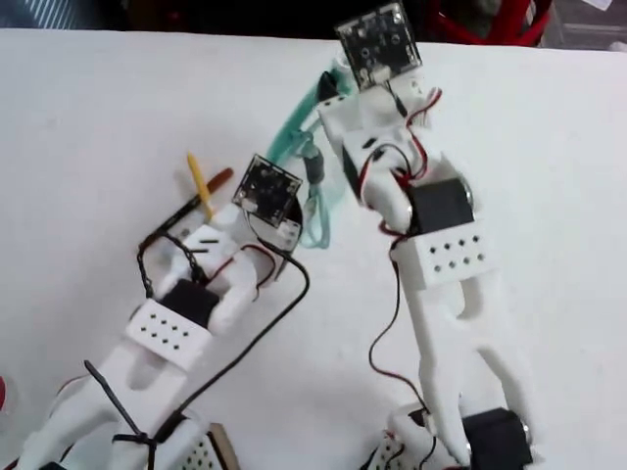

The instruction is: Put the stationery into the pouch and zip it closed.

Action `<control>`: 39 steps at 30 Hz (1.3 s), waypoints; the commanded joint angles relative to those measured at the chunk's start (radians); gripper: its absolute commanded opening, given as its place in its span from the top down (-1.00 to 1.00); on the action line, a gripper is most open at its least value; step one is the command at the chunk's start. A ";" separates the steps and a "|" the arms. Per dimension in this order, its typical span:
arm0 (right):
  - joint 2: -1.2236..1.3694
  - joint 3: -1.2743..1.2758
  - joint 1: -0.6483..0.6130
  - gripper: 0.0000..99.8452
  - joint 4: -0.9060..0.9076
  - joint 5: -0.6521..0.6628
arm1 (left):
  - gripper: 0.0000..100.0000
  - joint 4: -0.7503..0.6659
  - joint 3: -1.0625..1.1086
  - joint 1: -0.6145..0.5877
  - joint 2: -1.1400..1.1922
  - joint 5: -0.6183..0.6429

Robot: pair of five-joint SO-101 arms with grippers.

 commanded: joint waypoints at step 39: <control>0.248 -0.368 0.101 0.57 0.156 -0.123 | 0.94 -0.003 0.005 -0.010 -0.002 0.006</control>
